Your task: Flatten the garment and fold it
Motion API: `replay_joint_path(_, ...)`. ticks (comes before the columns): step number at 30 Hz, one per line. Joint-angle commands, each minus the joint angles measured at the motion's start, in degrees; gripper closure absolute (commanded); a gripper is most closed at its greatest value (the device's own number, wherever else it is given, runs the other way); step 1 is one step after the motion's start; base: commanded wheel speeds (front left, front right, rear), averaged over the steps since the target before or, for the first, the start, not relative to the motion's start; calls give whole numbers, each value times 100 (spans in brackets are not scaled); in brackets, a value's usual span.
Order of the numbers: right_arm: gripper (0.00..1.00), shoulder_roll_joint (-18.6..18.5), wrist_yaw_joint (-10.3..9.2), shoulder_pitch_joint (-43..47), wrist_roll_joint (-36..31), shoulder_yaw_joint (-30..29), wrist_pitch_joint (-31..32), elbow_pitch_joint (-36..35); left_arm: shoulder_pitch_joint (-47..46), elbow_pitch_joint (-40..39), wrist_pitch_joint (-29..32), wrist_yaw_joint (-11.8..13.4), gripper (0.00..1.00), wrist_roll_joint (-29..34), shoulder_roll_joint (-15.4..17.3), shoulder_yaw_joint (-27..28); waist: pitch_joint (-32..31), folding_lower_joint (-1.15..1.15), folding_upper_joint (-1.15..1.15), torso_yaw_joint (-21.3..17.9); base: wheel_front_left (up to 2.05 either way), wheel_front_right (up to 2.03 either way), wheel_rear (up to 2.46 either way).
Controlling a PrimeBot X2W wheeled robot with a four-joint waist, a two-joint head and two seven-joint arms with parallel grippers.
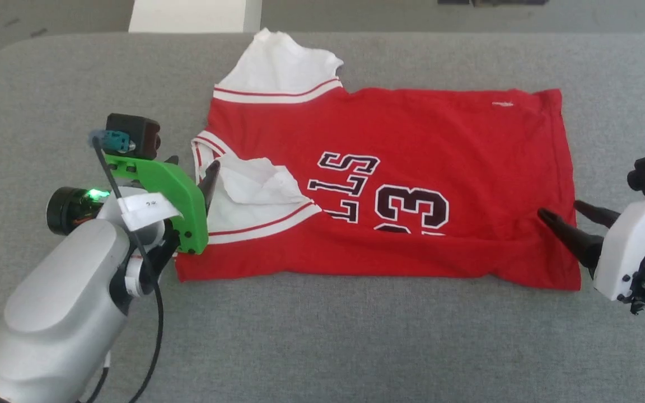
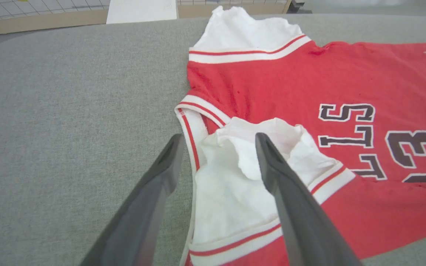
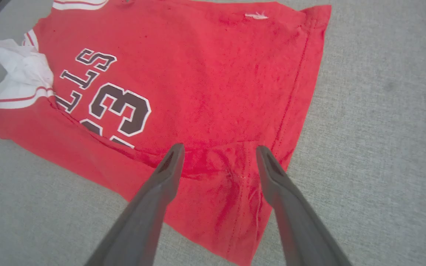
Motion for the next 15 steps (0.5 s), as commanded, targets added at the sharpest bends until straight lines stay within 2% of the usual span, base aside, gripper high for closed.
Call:
replay_joint_path(1, 0, 136, -6, 151, -161, -127, -81, -91, 156, -80, -144, 109, 0, -96, -48, 74, -248, 0, 0, 79, 0, 0, 0)
replay_joint_path(6, 0, 660, -6, 592, -914, -733, -380, -351, 598, -393, -654, 442, 0, -102, -84, 265, -453, 0, 0, 131, 0, 0, 0)
replay_joint_path(10, 0, 1230, -6, 1025, -1649, -1293, -533, -528, 1039, -685, -1103, 735, 0, -91, -107, 423, -573, 0, 0, 141, 0, 0, 0)
replay_joint_path(15, 0, 2159, -6, 1466, -2387, -1949, -175, -727, 1524, -909, -1326, 1007, 0, 27, -13, 381, -621, 0, 0, 111, 0, 0, 0)
